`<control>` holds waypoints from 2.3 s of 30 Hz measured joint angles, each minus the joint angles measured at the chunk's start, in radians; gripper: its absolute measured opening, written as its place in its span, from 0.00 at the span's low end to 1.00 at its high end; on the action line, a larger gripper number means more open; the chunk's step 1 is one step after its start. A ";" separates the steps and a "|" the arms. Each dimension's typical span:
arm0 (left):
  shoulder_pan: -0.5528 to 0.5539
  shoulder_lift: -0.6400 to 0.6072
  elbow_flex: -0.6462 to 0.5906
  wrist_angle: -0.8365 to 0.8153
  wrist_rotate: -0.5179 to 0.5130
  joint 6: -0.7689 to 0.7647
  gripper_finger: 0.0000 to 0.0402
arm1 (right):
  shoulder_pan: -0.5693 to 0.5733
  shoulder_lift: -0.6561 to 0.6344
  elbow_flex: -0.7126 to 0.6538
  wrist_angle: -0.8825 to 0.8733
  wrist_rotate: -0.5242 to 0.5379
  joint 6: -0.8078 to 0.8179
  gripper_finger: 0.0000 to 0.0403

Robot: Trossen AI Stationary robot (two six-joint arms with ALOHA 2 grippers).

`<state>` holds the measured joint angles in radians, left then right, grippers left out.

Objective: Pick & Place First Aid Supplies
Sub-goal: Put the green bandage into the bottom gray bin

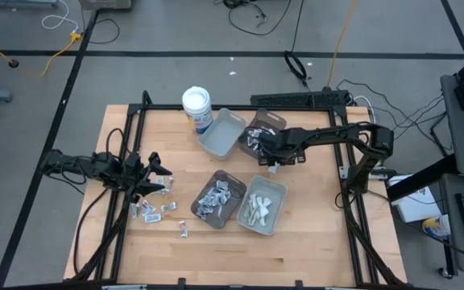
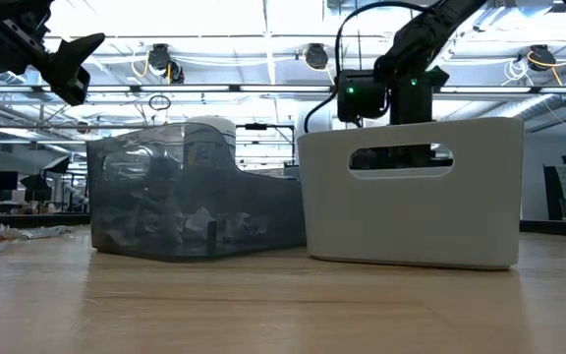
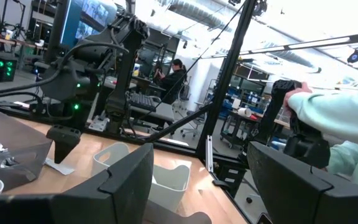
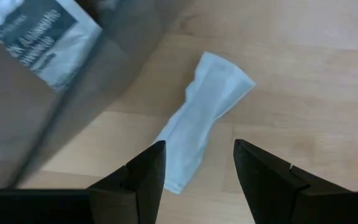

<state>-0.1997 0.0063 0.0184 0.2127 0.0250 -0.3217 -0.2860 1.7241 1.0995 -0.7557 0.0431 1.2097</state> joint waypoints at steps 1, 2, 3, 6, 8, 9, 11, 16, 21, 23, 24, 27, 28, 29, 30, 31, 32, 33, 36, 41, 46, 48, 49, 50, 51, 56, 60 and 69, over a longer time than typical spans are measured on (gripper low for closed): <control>0.000 0.000 0.000 0.000 0.000 0.000 0.66 | -0.003 0.000 -0.006 0.008 -0.003 -0.002 0.45; 0.000 0.000 0.000 0.000 0.000 0.000 0.66 | -0.005 0.000 -0.011 0.018 -0.011 -0.007 0.45; 0.000 0.000 0.000 0.000 0.000 0.000 0.66 | -0.008 -0.001 -0.017 0.030 -0.015 -0.020 0.45; 0.000 0.000 0.000 0.000 0.000 0.000 0.66 | -0.009 -0.003 -0.031 0.054 -0.002 -0.030 0.42; 0.000 0.000 0.000 0.000 0.000 0.000 0.66 | -0.009 -0.004 -0.042 0.060 0.009 -0.030 0.38; 0.000 0.000 0.000 0.000 0.000 0.000 0.66 | -0.009 -0.004 -0.048 0.065 0.008 -0.031 0.35; 0.000 0.000 0.000 0.000 0.000 0.000 0.66 | -0.009 -0.005 -0.058 0.072 0.007 -0.046 0.28; 0.000 0.000 0.000 0.000 0.000 0.000 0.66 | -0.009 0.000 -0.069 0.075 -0.020 -0.100 0.10; 0.000 0.000 0.000 0.000 0.000 0.000 0.66 | -0.010 0.002 -0.070 0.091 -0.021 -0.120 0.02; 0.000 0.000 0.000 0.000 0.000 0.000 0.66 | -0.014 0.002 -0.070 0.091 -0.026 -0.115 0.01; 0.000 0.000 0.000 0.000 0.000 0.000 0.66 | -0.015 0.002 -0.070 0.091 -0.035 -0.117 0.01; 0.000 0.000 0.000 0.000 0.000 0.000 0.66 | -0.016 0.002 -0.069 0.094 -0.041 -0.121 0.00; 0.000 0.000 0.000 0.000 0.000 0.000 0.66 | -0.016 0.002 -0.069 0.094 -0.041 -0.122 0.00; 0.000 0.000 0.000 0.000 0.000 0.000 0.66 | -0.016 0.002 -0.069 0.094 -0.041 -0.123 0.00; 0.000 0.000 0.000 0.000 0.000 0.000 0.66 | -0.016 0.002 -0.069 0.094 -0.041 -0.122 0.00; 0.000 0.000 0.000 0.000 0.000 0.000 0.66 | -0.016 0.001 -0.069 0.095 -0.041 -0.122 0.00; 0.000 0.000 0.000 0.000 0.000 0.000 0.66 | -0.016 -0.007 -0.069 0.093 -0.041 -0.122 0.00; 0.000 0.000 0.000 0.000 0.000 0.000 0.66 | -0.016 -0.018 -0.069 0.089 -0.039 -0.122 0.00; 0.000 0.000 0.000 0.000 0.000 0.000 0.66 | -0.014 -0.058 -0.058 0.079 -0.012 -0.114 0.00; 0.000 0.000 0.000 0.000 0.000 0.000 0.66 | -0.014 -0.112 -0.057 0.069 -0.019 -0.104 0.02; 0.000 0.000 0.000 0.000 0.000 0.000 0.66 | -0.014 -0.123 -0.057 0.054 -0.070 -0.126 0.15; 0.000 0.000 0.000 0.000 0.000 0.000 0.66 | -0.014 -0.123 -0.061 0.047 -0.073 -0.191 0.22; 0.000 0.000 0.000 0.000 0.000 0.000 0.66 | -0.014 -0.123 -0.065 0.044 -0.074 -0.233 0.26; 0.000 0.000 0.000 0.000 0.000 0.000 0.66 | -0.014 -0.123 -0.071 0.043 -0.073 -0.283 0.30; 0.000 0.000 0.000 0.000 0.000 0.000 0.66 | -0.014 -0.123 -0.078 0.041 -0.072 -0.345 0.33; 0.000 0.000 0.000 0.000 0.000 0.000 0.66 | -0.015 -0.123 -0.092 0.044 -0.068 -0.728 0.45; 0.000 0.000 0.000 0.000 0.000 0.000 0.66 | -0.027 -0.123 -0.092 0.049 -0.070 -0.992 0.50; 0.000 0.000 0.000 0.000 0.000 0.000 0.66 | -0.074 -0.124 -0.121 0.073 -0.070 -1.311 0.50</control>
<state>-0.1997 0.0063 0.0181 0.2127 0.0250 -0.3218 -0.3603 1.6001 0.9786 -0.6829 -0.0269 -0.1016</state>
